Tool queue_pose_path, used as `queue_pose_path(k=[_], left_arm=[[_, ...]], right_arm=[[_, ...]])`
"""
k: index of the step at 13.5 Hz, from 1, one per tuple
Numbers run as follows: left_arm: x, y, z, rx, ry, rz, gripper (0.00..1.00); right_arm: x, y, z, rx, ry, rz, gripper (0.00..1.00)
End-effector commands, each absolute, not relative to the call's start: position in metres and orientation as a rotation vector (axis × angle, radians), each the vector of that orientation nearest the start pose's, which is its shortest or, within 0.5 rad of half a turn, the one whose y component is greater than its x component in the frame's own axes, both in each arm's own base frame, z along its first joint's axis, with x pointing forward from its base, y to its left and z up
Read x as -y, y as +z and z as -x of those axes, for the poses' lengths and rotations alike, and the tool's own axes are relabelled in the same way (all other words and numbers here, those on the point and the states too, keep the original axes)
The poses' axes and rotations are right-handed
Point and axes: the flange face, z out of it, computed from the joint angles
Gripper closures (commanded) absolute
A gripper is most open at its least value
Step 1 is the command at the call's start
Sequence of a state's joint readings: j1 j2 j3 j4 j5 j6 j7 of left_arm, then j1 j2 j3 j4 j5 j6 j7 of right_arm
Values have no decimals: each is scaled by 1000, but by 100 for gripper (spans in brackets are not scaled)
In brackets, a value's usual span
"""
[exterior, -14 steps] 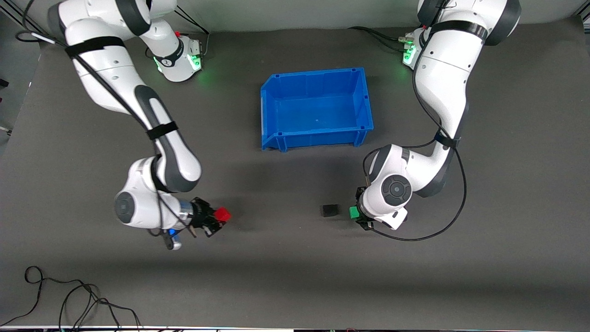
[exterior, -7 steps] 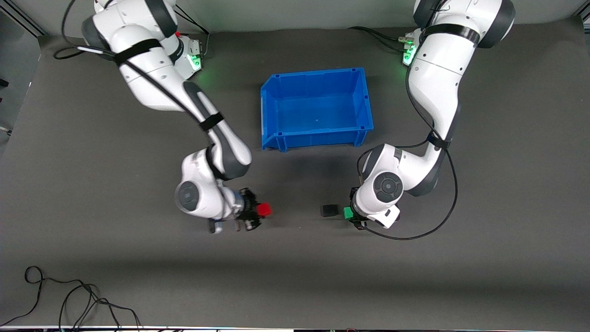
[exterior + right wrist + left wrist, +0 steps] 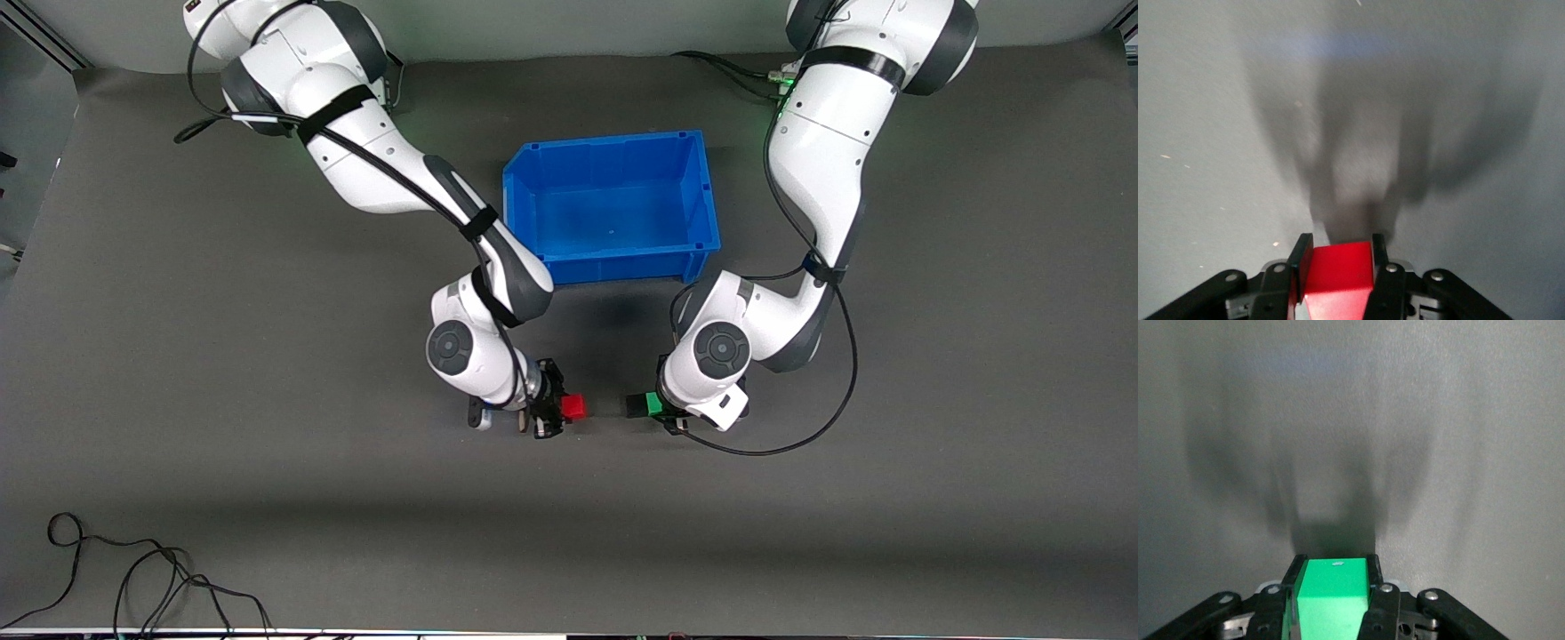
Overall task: Attach green and red cubes to black cube
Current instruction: 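Carry the red cube with the right gripper toward the black cube, then press the red and green cubes against the black cube's sides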
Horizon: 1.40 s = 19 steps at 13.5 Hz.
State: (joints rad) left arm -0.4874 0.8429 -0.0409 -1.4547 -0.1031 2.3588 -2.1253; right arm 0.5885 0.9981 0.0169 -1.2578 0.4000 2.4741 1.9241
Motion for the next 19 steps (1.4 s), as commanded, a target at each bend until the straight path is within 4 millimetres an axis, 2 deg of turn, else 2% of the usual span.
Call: queue_pose_path(k=[1,4,7,13,19], left_arm=[[372,189,-634,-2284,-106,-1984,100],[385,188,-626,-2267,-111,-2001,100],[389,189,-625,-2257,-110,-1999,100],[395,192,-623,-2244,-110,-2007,100],[396,196,-625,-2237,-108,-2001,96]], right_arm=[[-462,175,-627,-2101,270,1900,100],[-478,171,-616,-2140,229,1883,100],[-492,158,-609,-2136,215,1864,100],[-484,152,-631,-2113,161,1832,100],[-484,147,-633,-2107,150,1816,100]])
